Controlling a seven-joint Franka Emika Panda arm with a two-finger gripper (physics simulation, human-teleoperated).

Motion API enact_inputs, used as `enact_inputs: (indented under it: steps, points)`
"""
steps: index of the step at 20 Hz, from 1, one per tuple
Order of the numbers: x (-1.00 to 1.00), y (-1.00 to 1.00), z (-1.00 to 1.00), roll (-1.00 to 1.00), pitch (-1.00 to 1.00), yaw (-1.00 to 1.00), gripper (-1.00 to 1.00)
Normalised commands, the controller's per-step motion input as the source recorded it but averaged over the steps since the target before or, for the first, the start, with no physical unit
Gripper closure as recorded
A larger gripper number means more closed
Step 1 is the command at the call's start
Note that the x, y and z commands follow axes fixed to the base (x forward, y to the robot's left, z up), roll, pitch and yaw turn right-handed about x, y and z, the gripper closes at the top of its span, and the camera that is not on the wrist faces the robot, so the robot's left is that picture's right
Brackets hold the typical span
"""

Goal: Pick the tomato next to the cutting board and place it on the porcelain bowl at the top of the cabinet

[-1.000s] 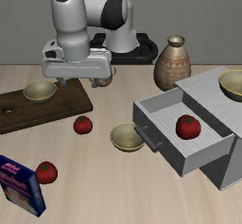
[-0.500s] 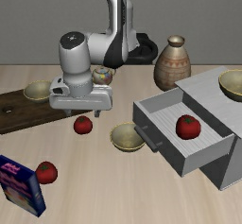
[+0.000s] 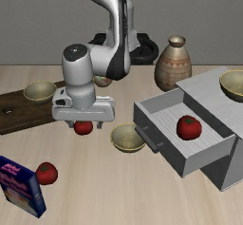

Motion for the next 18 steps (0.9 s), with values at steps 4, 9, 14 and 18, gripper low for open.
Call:
enact_inputs:
  steps: [4,9,14,18]
  points:
    - [0.0,0.0,-0.25,0.0,0.0,0.0,1.0]
    - [0.0,0.0,0.0,0.0,0.0,0.0,1.0]
    - [0.0,0.0,0.2,0.0,0.0,0.0,1.0]
    - [0.0,0.0,1.0,0.0,0.0,0.0,1.0]
